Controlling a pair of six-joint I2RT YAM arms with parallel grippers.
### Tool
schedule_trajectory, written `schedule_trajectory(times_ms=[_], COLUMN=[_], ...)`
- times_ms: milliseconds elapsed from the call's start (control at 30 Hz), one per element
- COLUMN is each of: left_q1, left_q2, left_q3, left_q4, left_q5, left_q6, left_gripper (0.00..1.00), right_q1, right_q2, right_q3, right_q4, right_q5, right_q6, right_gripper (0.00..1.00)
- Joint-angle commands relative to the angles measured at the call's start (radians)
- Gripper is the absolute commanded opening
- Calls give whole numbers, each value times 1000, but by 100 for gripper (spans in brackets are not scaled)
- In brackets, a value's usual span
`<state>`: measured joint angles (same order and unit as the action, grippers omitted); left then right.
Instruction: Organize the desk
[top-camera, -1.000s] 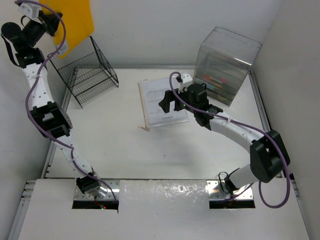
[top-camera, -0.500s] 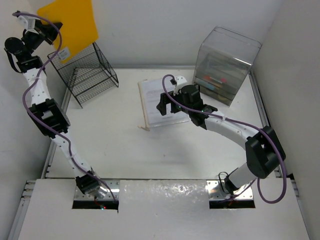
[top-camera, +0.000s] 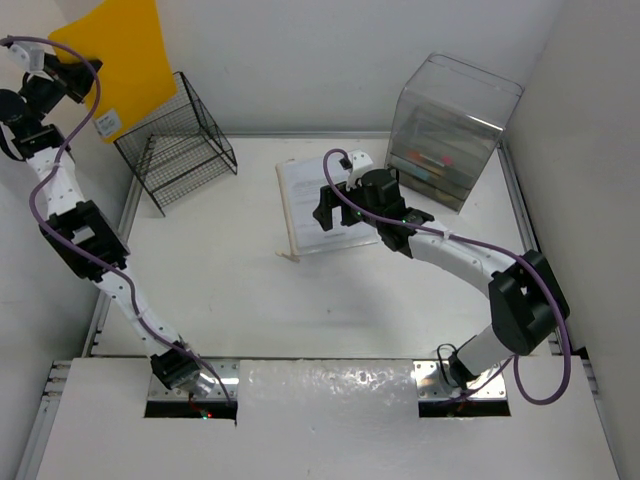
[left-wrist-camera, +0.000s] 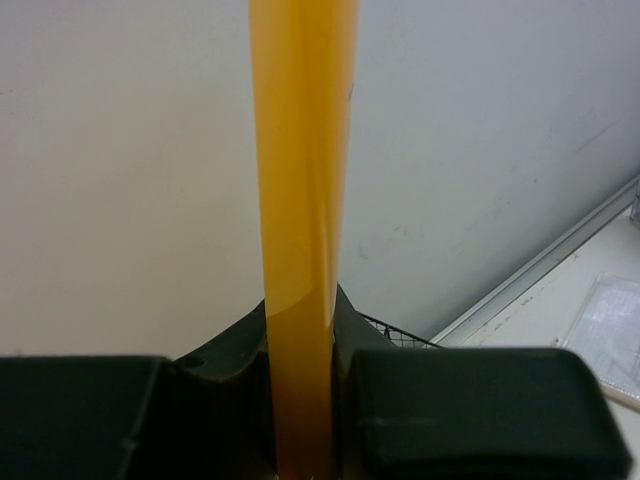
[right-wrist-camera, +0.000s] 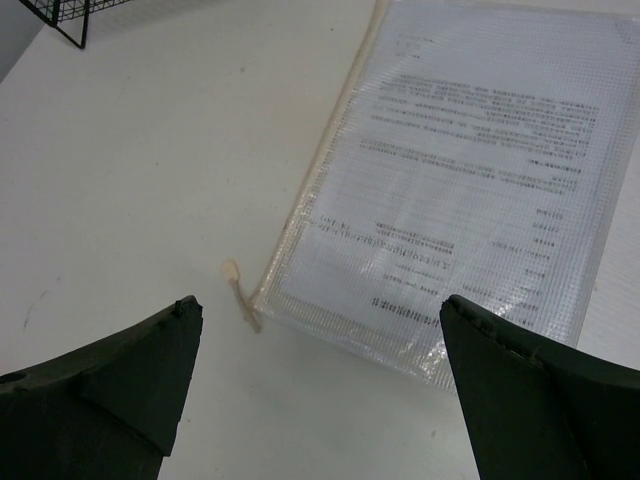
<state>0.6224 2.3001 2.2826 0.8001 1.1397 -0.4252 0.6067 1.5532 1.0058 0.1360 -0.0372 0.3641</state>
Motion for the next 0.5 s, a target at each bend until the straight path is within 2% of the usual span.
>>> schedule_trajectory(times_ms=[0,467], left_q1=[2,-56], left_q2=[-51,36], left_q3=[11,37], left_q4=[59,37], left_q5=[-9,-109], left_q6=[2,89], left_gripper=[0,0], right_q1=[4,8], right_q2=[-18,-2], right_q3=[25,33], right_q4=[28,24], right_q5=[-7,-6], right_q6=[-16,-16], right_gripper=[99,99])
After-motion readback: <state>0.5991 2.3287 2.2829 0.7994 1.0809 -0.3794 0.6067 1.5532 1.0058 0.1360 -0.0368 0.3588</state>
